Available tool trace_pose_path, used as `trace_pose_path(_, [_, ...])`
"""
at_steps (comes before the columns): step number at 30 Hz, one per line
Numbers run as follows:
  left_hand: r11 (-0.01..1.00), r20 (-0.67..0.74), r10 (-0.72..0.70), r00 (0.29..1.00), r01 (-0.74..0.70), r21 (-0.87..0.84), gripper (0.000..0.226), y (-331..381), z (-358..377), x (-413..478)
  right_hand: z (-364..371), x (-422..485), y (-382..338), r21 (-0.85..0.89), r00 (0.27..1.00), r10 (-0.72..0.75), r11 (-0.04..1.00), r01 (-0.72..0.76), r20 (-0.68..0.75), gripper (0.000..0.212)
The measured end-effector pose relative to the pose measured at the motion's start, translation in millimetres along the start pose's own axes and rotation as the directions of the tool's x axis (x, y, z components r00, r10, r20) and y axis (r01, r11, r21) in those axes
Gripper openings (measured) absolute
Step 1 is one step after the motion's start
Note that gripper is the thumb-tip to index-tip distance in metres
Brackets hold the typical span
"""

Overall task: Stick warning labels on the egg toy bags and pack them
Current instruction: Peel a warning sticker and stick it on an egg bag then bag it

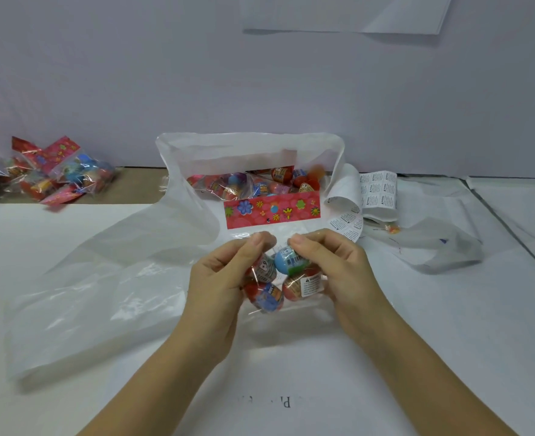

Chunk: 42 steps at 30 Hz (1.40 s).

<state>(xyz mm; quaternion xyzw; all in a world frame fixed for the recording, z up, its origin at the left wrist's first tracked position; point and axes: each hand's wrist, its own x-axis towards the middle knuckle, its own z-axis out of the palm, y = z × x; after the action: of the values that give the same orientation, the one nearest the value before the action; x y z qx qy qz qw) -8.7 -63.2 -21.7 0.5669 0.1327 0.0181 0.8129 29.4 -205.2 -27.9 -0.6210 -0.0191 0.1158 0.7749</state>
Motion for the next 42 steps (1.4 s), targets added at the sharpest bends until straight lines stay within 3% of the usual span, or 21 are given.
trace_pose_path(5, [1.000,-0.003,-0.003,1.000,0.003,0.012,0.021,1.8,-0.9,1.0,0.7,1.6,1.7,0.000,0.996,-0.071,0.997,0.071,-0.057,0.025])
trace_pose_path(8, [1.000,-0.008,-0.006,1.000,0.006,0.007,0.023,0.5,-2.2,2.7,-3.1,4.7,3.0,-0.016,0.979,-0.147,0.989,0.146,-0.144,0.012])
trace_pose_path(12, [0.998,-0.019,0.005,1.000,-0.007,-0.068,0.036,3.3,-2.3,4.5,-8.8,7.4,1.5,0.003,0.961,-0.169,0.985,0.174,-0.220,0.014])
trace_pose_path(15, [1.000,-0.059,0.025,0.998,-0.026,-0.015,0.015,3.2,-2.8,5.7,-11.0,8.1,-0.5,-0.016,0.965,-0.148,0.989,0.149,-0.215,0.012])
trace_pose_path(23, [0.999,-0.190,0.046,0.981,-0.046,0.007,0.036,1.9,-6.1,10.2,-7.8,6.6,1.1,-0.005,0.969,-0.153,0.988,0.155,-0.195,0.013])
trace_pose_path(26, [1.000,-0.160,0.017,0.987,-0.021,-0.024,0.033,-1.4,-6.1,11.5,-7.7,7.3,3.0,0.036,0.973,-0.112,0.992,0.122,-0.200,0.010])
trace_pose_path(29, [0.997,-0.062,-0.050,0.997,0.046,-0.068,0.008,0.7,-5.0,10.5,-7.7,8.7,3.1,0.065,0.977,-0.077,0.994,0.092,-0.200,0.013])
trace_pose_path(31, [0.995,-0.003,-0.082,0.997,0.082,-0.060,0.016,-0.8,-5.6,10.6,-9.4,10.5,2.9,0.080,0.978,-0.073,0.993,0.090,-0.198,0.014])
trace_pose_path(34, [0.994,-0.041,-0.091,0.995,0.089,-0.062,0.011,-5.9,-6.9,13.3,-11.3,13.0,1.3,0.107,0.988,-0.014,0.994,0.031,-0.151,0.021])
trace_pose_path(38, [0.986,-0.108,-0.063,0.992,0.045,-0.162,0.012,-7.0,-10.3,16.3,-16.0,11.9,-2.7,0.095,0.980,0.183,0.977,-0.191,0.083,0.047])
trace_pose_path(40, [0.977,-0.128,-0.025,0.992,-0.003,-0.214,0.015,-5.7,-12.1,17.7,-17.5,9.8,-4.0,-0.006,0.965,0.190,0.981,-0.192,0.181,0.045])
trace_pose_path(42, [0.968,-0.111,-0.007,0.994,-0.021,-0.249,0.023,-4.3,-13.2,19.1,-16.5,8.8,-3.9,-0.009,0.973,0.108,0.994,-0.109,0.204,0.036])
